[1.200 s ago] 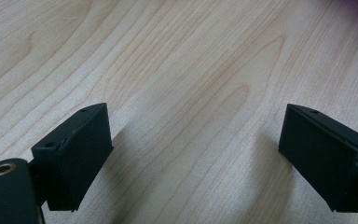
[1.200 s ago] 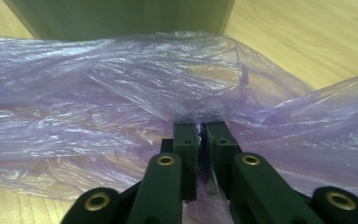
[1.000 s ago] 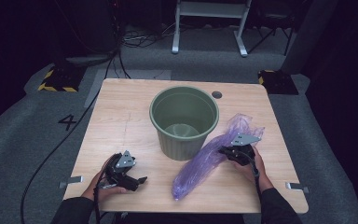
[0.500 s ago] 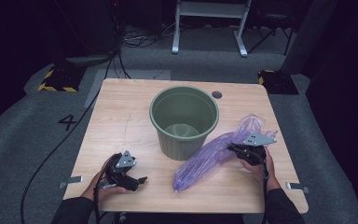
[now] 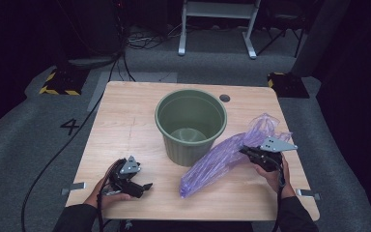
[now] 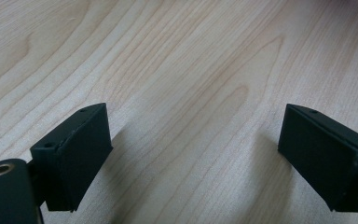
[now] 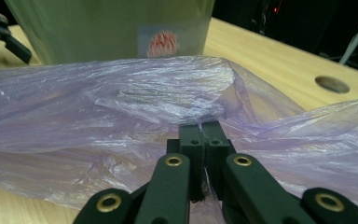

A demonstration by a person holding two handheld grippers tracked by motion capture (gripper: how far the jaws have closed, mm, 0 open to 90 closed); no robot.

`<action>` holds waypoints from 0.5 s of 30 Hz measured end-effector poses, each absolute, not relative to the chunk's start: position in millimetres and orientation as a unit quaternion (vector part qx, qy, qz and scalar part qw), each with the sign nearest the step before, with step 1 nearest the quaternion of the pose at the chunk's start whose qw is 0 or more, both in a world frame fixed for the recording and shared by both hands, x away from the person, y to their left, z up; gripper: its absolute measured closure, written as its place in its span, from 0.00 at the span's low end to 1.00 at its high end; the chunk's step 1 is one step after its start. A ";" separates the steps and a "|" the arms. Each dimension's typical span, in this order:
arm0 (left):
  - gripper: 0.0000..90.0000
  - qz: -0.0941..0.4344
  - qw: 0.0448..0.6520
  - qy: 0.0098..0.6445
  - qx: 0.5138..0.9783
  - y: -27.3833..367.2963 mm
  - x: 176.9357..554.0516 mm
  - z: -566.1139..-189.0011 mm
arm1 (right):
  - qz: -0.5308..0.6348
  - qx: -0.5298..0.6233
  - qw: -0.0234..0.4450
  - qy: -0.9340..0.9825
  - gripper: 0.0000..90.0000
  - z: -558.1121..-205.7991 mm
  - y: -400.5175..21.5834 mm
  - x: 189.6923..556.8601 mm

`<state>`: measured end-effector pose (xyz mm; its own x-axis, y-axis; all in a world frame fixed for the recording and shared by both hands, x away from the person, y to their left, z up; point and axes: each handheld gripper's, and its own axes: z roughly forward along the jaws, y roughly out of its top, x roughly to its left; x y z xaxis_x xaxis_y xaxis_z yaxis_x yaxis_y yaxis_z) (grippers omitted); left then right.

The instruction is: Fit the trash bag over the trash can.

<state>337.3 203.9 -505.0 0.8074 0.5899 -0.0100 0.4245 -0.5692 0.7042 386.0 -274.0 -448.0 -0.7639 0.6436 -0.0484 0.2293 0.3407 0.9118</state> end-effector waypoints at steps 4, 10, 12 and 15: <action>0.10 0.114 0.364 0.289 0.878 203.8 337.3 -505.0 | 0.513 0.272 0.208 0.787 1.00 -441.8 -275.4 382.1; 0.10 0.114 0.364 0.289 0.878 203.9 337.4 -505.0 | 0.526 0.269 0.212 0.779 1.00 -433.9 -278.9 379.1; 0.10 0.114 0.364 0.289 0.878 203.8 337.4 -505.0 | 0.529 0.268 0.215 0.776 1.00 -431.2 -279.1 378.1; 0.10 0.115 0.363 0.289 0.878 203.7 337.1 -504.9 | 0.536 0.262 0.219 0.773 1.00 -425.2 -278.8 374.7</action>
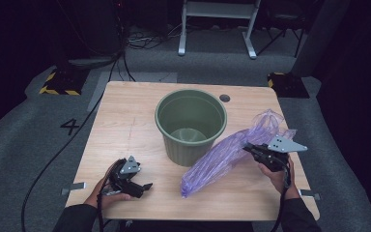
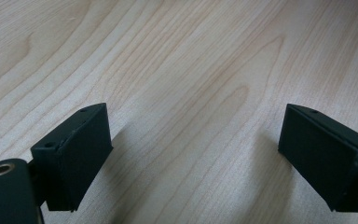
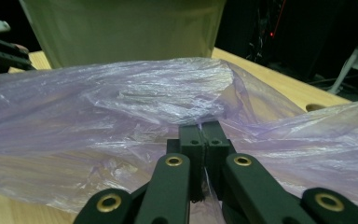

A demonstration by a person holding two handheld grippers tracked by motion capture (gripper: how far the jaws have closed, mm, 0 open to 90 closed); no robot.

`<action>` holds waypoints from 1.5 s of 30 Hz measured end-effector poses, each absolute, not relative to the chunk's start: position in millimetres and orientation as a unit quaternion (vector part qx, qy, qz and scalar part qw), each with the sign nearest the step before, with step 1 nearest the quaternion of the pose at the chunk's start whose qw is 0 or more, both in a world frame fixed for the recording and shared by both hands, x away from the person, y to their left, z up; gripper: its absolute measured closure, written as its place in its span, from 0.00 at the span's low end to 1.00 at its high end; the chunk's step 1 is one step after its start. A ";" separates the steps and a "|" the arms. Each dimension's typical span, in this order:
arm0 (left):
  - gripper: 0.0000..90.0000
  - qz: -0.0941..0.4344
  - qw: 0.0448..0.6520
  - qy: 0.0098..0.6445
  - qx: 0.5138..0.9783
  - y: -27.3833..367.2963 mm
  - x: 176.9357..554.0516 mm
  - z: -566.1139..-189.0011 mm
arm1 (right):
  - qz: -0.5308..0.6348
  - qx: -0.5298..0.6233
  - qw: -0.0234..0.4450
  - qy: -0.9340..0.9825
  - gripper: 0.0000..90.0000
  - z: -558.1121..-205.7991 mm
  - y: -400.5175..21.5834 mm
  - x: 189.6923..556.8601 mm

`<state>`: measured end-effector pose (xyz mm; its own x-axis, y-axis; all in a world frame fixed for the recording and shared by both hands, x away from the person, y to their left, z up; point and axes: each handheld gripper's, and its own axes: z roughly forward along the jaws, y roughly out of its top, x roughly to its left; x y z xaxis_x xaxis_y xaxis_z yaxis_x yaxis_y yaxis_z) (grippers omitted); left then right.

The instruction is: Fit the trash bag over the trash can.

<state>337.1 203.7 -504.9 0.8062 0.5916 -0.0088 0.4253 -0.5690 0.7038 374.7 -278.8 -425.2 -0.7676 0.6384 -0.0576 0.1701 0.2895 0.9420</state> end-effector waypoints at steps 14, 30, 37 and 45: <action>0.10 0.115 0.363 0.290 0.878 203.7 337.2 -504.9 | 0.564 0.245 0.240 0.751 1.00 -398.5 -281.3 361.5; 0.10 0.115 0.363 0.290 0.878 203.7 337.1 -504.9 | 0.580 0.228 0.259 0.738 1.00 -368.4 -275.4 362.8; 0.10 0.116 0.362 0.289 0.879 203.8 337.3 -504.8 | 0.587 0.217 0.264 0.734 1.00 -356.8 -272.3 361.4; 0.10 0.116 0.362 0.289 0.878 203.8 337.3 -504.8 | 0.597 0.219 0.276 0.721 1.00 -342.7 -276.9 360.3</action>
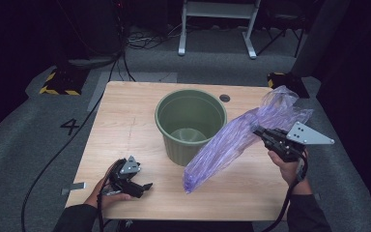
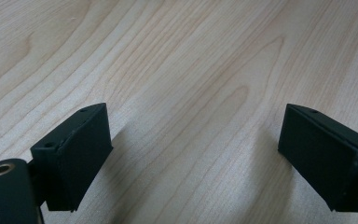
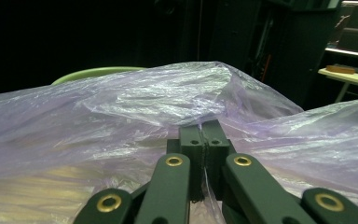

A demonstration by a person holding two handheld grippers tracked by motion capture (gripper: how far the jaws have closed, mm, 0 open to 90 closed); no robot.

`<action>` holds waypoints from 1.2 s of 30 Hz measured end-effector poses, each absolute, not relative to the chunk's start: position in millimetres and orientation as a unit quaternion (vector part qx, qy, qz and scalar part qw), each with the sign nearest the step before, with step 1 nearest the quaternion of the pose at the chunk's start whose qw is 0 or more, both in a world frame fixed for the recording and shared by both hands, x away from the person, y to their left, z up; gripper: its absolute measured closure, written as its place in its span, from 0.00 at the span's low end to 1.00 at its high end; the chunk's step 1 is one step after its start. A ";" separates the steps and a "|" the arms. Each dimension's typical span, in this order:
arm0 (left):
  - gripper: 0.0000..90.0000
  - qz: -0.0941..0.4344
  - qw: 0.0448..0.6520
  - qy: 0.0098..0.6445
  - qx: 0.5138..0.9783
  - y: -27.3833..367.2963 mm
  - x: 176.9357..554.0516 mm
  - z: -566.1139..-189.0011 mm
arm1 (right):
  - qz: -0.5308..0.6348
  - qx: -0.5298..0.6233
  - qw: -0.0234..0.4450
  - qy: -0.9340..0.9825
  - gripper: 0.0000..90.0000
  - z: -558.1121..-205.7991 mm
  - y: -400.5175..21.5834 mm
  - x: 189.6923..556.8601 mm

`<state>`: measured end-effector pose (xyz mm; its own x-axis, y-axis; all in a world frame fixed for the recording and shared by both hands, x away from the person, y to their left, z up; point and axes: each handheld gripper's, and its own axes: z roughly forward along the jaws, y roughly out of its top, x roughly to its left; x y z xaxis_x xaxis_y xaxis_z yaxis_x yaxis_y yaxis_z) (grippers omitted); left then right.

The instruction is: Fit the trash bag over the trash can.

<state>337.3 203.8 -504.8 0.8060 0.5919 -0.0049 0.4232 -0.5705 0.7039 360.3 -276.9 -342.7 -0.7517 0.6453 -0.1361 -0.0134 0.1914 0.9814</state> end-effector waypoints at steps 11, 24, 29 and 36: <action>0.10 0.116 0.362 0.289 0.878 203.8 337.2 -504.7 | 0.606 0.230 0.282 0.707 1.00 -331.1 -278.6 369.1; 0.17 0.119 0.379 0.267 0.878 200.2 328.6 -491.5 | 0.594 0.238 0.297 0.709 1.00 -315.0 -268.0 383.2; 0.18 0.136 0.413 0.262 0.861 196.9 322.5 -470.8 | 0.594 0.235 0.296 0.710 1.00 -311.6 -265.7 385.5; 0.18 0.165 0.460 0.218 0.845 184.4 308.2 -428.8 | 0.588 0.240 0.296 0.713 1.00 -303.1 -259.3 397.4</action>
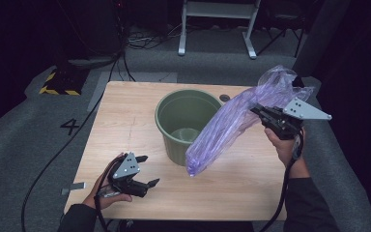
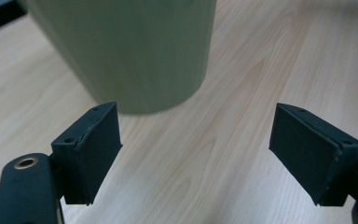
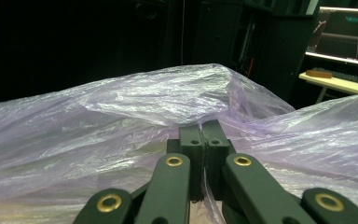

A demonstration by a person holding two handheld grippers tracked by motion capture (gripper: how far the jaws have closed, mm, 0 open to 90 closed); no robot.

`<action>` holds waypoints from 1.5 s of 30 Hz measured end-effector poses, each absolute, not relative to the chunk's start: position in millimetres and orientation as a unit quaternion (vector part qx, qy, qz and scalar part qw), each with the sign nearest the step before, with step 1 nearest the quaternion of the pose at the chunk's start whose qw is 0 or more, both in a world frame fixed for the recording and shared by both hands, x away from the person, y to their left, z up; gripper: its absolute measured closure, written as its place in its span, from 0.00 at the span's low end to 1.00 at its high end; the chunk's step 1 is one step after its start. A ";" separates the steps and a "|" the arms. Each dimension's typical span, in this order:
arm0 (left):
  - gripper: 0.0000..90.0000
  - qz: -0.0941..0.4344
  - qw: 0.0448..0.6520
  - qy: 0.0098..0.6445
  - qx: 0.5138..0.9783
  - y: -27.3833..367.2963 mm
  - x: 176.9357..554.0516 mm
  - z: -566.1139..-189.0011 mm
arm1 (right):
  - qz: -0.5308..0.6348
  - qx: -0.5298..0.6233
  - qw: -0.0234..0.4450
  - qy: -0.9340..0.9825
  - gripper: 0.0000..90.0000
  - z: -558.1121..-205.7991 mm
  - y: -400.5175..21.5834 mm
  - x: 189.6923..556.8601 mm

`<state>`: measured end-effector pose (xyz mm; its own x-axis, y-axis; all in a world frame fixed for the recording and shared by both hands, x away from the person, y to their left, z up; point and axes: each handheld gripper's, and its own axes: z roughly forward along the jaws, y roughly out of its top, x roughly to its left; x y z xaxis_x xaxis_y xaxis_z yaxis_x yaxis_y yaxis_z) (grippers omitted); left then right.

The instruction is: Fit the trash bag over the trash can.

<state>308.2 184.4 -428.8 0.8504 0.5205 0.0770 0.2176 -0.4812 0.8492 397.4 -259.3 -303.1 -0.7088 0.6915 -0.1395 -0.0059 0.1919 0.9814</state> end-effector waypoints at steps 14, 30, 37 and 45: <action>0.17 0.184 0.485 0.208 0.830 186.5 318.4 -397.5 | 0.549 0.257 0.315 0.731 1.00 -300.7 -238.8 423.8; 0.18 0.199 0.518 0.225 0.801 205.6 348.4 -365.8 | 0.529 0.279 0.323 0.733 1.00 -302.8 -232.5 442.1; 0.19 0.206 0.551 0.203 0.783 200.3 349.2 -334.0 | 0.505 0.301 0.339 0.735 1.00 -304.8 -227.6 453.2; 0.20 0.194 0.558 0.170 0.789 177.9 360.9 -309.8 | 0.498 0.319 0.345 0.729 1.00 -305.7 -230.0 455.4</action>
